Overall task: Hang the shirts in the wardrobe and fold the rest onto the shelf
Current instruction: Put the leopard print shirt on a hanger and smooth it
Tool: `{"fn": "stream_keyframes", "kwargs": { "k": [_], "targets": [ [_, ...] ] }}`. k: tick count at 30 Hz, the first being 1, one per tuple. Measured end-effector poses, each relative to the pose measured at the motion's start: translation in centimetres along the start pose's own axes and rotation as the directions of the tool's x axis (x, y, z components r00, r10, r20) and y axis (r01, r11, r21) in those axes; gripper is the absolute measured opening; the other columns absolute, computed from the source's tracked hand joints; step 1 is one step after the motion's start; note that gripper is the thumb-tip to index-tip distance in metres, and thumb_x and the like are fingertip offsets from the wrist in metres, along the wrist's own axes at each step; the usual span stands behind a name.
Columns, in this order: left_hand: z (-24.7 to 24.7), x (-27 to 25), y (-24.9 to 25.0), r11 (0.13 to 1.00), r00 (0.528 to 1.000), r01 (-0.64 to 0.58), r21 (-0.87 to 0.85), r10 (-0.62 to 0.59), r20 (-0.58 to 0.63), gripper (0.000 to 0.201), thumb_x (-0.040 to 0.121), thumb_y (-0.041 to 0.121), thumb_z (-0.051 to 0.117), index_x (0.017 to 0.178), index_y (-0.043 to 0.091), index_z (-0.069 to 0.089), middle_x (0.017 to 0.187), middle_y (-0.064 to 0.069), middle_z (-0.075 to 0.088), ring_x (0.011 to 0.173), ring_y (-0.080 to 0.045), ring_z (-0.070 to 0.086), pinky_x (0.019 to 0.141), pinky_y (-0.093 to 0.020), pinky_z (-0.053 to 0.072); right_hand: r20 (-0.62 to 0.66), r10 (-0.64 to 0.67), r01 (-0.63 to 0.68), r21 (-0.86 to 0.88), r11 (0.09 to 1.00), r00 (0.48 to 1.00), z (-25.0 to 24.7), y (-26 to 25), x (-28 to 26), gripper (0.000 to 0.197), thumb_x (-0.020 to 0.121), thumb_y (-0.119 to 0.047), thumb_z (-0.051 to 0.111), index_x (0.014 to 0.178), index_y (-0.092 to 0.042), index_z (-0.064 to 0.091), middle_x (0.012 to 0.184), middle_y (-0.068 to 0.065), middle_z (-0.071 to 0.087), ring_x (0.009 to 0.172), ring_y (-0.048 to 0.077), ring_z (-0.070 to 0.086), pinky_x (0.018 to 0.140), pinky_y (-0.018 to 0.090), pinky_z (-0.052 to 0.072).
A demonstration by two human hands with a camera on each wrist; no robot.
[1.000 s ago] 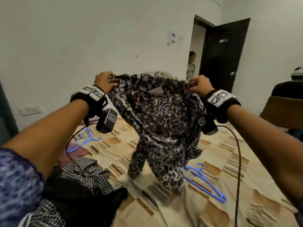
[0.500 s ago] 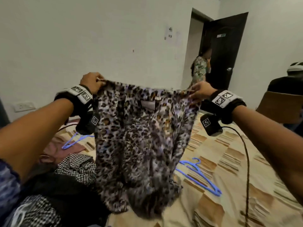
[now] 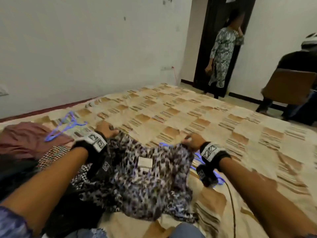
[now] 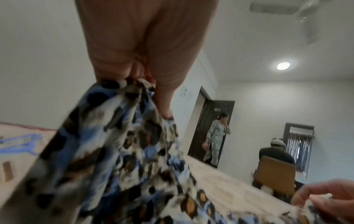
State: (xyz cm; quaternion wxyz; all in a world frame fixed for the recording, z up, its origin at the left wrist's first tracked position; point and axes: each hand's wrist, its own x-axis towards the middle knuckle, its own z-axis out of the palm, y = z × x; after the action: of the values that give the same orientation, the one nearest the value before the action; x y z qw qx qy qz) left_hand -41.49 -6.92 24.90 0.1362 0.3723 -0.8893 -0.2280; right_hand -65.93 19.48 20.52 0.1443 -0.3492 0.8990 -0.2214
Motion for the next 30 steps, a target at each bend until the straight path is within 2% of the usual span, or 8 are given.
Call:
{"fn": "stream_keyframes", "kwargs": {
  "k": [5,11,15,18,21,24,27,30],
  "targets": [
    [11.6,1.7,-1.5,0.989,0.951,0.049,0.143,-0.09,0.295,0.032,0.084,0.031,0.068,0.089,0.0,0.067,0.095,-0.022,0.065,0.097,-0.032,0.062,0.075,-0.034,0.043,0.091,0.207,-0.195,-0.128,0.972,0.974,6.7,10.5,2.6,0.047,0.092,-0.027,0.06,0.13,-0.003,0.047,0.136,0.014,0.049,0.12,0.029,0.05,0.092,0.03,0.04],
    [17.1,4.8,-3.1,0.97,0.937,0.119,0.211,-0.18,0.298,0.038,0.081,0.015,0.071,0.115,0.0,0.063,0.122,-0.018,0.059,0.113,-0.031,0.054,0.089,-0.03,0.041,-0.047,0.364,-0.363,-0.259,0.895,0.93,9.6,18.9,6.0,0.05,0.092,-0.017,0.054,0.136,0.0,0.04,0.138,0.021,0.046,0.124,0.035,0.047,0.102,0.037,0.039],
    [17.5,5.8,-5.0,0.946,0.929,0.177,0.271,-0.251,0.27,0.042,0.09,0.024,0.062,0.121,-0.003,0.058,0.126,-0.022,0.057,0.116,-0.035,0.053,0.09,-0.035,0.041,-0.044,0.42,-0.412,-0.315,0.855,0.906,11.1,20.7,7.4,0.046,0.082,-0.016,0.067,0.122,0.0,0.051,0.122,0.02,0.058,0.109,0.035,0.058,0.087,0.039,0.05],
    [16.5,5.7,-6.2,0.954,0.928,0.187,0.233,-0.249,0.278,0.043,0.094,0.023,0.054,0.131,0.0,0.05,0.135,-0.021,0.05,0.124,-0.034,0.047,0.097,-0.036,0.038,0.015,0.392,-0.376,-0.251,0.892,0.92,11.5,19.9,7.5,0.027,0.088,-0.012,0.059,0.109,0.004,0.059,0.114,0.024,0.062,0.106,0.036,0.059,0.084,0.036,0.047],
    [14.9,5.0,-6.2,0.982,0.944,0.129,0.138,-0.164,0.287,0.041,0.097,0.02,0.049,0.129,-0.004,0.05,0.132,-0.024,0.052,0.121,-0.036,0.049,0.095,-0.037,0.038,0.019,0.339,-0.339,0.027,0.94,0.941,10.8,17.9,6.8,0.009,0.088,-0.006,0.058,0.088,0.001,0.063,0.09,0.026,0.063,0.091,0.04,0.062,0.072,0.035,0.044],
    [12.3,3.8,-5.0,0.997,0.97,0.06,0.043,-0.068,0.234,0.036,0.098,0.02,0.047,0.125,-0.004,0.052,0.126,-0.022,0.056,0.115,-0.035,0.053,0.087,-0.034,0.039,-0.088,0.21,-0.148,0.457,0.877,0.974,8.0,13.2,4.8,0.016,0.092,-0.02,0.059,0.08,-0.009,0.056,0.064,0.011,0.055,0.057,0.025,0.054,0.05,0.023,0.041],
    [8.9,2.9,-3.7,0.999,0.986,0.023,-0.027,-0.018,0.166,0.035,0.098,0.022,0.046,0.12,-0.005,0.054,0.122,-0.022,0.057,0.112,-0.035,0.054,0.087,-0.036,0.039,-0.14,-0.003,0.082,0.562,0.823,0.99,3.2,7.2,2.0,0.028,0.1,-0.025,0.043,0.082,-0.01,0.058,0.053,0.002,0.037,0.04,0.006,0.033,0.04,0.016,0.027],
    [5.4,2.0,-2.9,0.994,0.996,-0.031,-0.103,0.039,0.077,0.03,0.097,0.015,0.047,0.113,-0.009,0.057,0.112,-0.028,0.06,0.105,-0.038,0.056,0.08,-0.037,0.038,-0.003,-0.163,0.125,0.657,0.743,0.987,-1.1,3.0,-0.8,0.037,0.101,-0.031,0.037,0.083,-0.008,0.059,0.053,0.001,0.023,0.04,0.008,0.018,0.037,0.015,0.017]
  ]
}}
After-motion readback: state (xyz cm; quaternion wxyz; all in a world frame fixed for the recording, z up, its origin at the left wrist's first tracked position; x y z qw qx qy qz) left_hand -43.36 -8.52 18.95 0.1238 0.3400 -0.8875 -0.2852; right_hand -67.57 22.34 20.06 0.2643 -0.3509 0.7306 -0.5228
